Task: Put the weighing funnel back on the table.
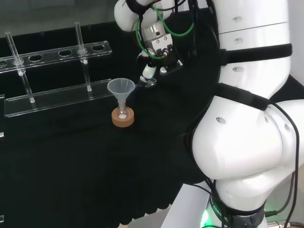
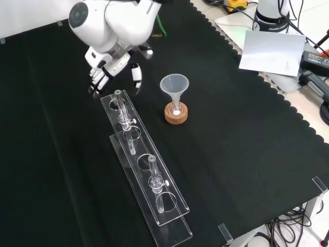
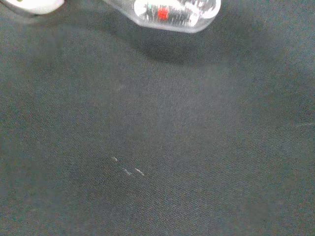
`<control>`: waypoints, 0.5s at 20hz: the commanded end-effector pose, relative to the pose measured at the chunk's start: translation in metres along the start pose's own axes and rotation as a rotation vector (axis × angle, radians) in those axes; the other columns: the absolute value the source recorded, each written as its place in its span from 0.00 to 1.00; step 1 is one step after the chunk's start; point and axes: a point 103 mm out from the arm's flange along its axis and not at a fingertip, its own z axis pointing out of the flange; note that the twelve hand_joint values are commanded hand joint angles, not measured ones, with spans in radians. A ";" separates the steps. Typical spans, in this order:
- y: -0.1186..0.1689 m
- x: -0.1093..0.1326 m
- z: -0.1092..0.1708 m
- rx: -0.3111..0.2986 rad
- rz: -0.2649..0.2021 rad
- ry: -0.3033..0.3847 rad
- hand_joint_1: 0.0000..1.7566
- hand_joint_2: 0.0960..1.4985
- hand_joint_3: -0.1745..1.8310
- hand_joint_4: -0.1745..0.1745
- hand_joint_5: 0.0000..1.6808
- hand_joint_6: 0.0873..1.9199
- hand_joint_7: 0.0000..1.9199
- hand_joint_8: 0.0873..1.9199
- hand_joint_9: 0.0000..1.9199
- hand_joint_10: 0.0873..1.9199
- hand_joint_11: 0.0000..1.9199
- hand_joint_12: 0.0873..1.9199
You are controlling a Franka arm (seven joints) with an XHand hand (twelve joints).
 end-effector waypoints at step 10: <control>-0.071 0.000 -0.045 -0.066 0.041 0.025 0.39 0.37 0.30 0.47 0.10 0.00 0.00 0.21 0.11 0.32 0.08 0.70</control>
